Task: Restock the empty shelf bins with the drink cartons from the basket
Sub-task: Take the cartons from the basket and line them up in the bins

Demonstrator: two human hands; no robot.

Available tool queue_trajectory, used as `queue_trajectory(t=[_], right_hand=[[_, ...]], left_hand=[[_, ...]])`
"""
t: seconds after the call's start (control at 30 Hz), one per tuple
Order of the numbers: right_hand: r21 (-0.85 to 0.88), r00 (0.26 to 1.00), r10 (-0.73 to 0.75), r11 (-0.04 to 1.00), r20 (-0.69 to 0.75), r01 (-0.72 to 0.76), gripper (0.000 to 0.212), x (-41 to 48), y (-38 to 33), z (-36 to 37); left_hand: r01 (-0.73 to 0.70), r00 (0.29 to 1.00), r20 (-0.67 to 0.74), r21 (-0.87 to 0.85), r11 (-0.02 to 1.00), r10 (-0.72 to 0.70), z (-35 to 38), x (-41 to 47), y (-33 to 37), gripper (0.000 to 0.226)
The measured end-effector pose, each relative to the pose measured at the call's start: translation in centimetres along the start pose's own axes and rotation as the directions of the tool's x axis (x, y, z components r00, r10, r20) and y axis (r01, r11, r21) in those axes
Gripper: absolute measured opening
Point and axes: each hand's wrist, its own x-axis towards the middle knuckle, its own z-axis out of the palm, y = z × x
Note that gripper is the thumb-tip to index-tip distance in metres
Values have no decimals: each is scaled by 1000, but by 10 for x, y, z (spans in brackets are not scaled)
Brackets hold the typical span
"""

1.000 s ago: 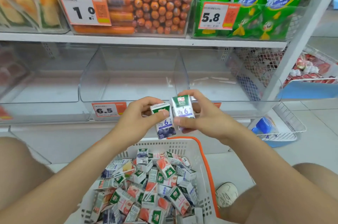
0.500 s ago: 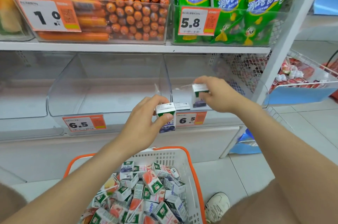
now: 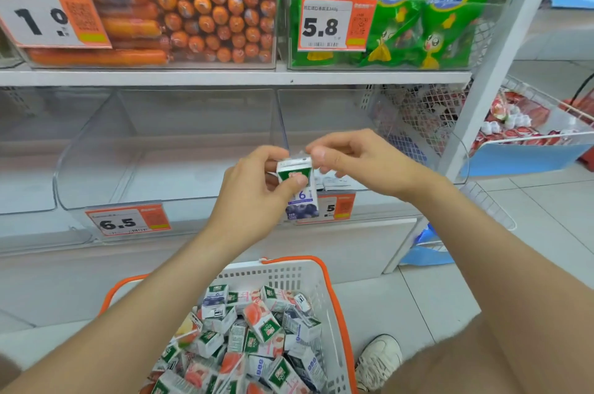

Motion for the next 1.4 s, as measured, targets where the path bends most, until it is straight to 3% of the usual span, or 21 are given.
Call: queue_trajectory(t=[0.03,0.1,0.17,0.23,0.3,0.37,0.47,0.53,0.6,0.7,0.8,0.87,0.93,1.0,1.03,1.07,1.13,1.23,1.4], right_hand=[[80,999,-37,996,36,34,35,-6,-7,0],[58,992,-122,991,45,119,37,-14,-11,0],[28,989,-137,990,-55,138,35,-15,0,-8],[79,972,-68,993,-225,88,33,-15,18,-22],[31,927,-11,999,-374,24,35,-18,36,-38],[-196,917,22,975,-399,-109,41,-21,53,-47],[-376,964,121,903,-237,-206,44,-18,73,-43],[-371,982,156,910,-105,-185,33,-13,76,-34],[-380,981,190,905,-43,-191,23,-7,73,-28],[-365,959,281,897,37,-248,24,1,68,-19],[-471,948,310,848,71,-242,32,4,65,-11],[-522,960,281,818,-7,-243,38,3,58,-5],[-516,976,140,831,-168,-208,39,-1,42,5],[-404,940,-39,908,-338,-107,25,-11,16,21],[-327,934,-66,943,-352,-57,20,-18,-3,30],[-274,955,-59,961,-292,-25,19,-27,-22,42],[-272,1000,-1,962,-12,-3,18,-41,-40,73],[-402,937,61,911,345,89,25,-49,-31,130],[-557,831,257,827,493,75,30,-47,11,198]], left_hand=[[-1,1000,0,-28,1000,1,2,4,4,36],[4,1000,9,-84,996,-3,8,12,14,33],[-32,999,5,-85,996,32,15,15,21,31],[-178,984,-2,55,983,178,22,13,23,27],[-377,925,50,270,886,378,29,9,18,23],[-498,859,145,463,734,491,36,7,9,23],[-504,859,301,643,576,414,48,4,-2,33],[-462,887,353,682,568,298,53,2,-8,38],[-458,889,367,700,548,274,56,2,-13,35],[-464,886,363,699,544,289,56,6,-18,43],[-489,872,382,676,552,305,52,10,-20,44],[-526,850,378,601,601,367,45,9,-21,37],[-568,822,318,517,641,472,32,3,-22,27],[-569,809,190,490,660,556,19,-8,-27,17],[-553,815,145,481,680,561,12,-15,-33,13],[-532,832,127,460,711,540,6,-23,-41,11],[-476,878,169,409,778,449,-3,-43,-67,11],[-303,936,310,458,836,169,-10,-75,-118,12],[-142,849,470,644,752,-242,-14,-111,-194,19]])
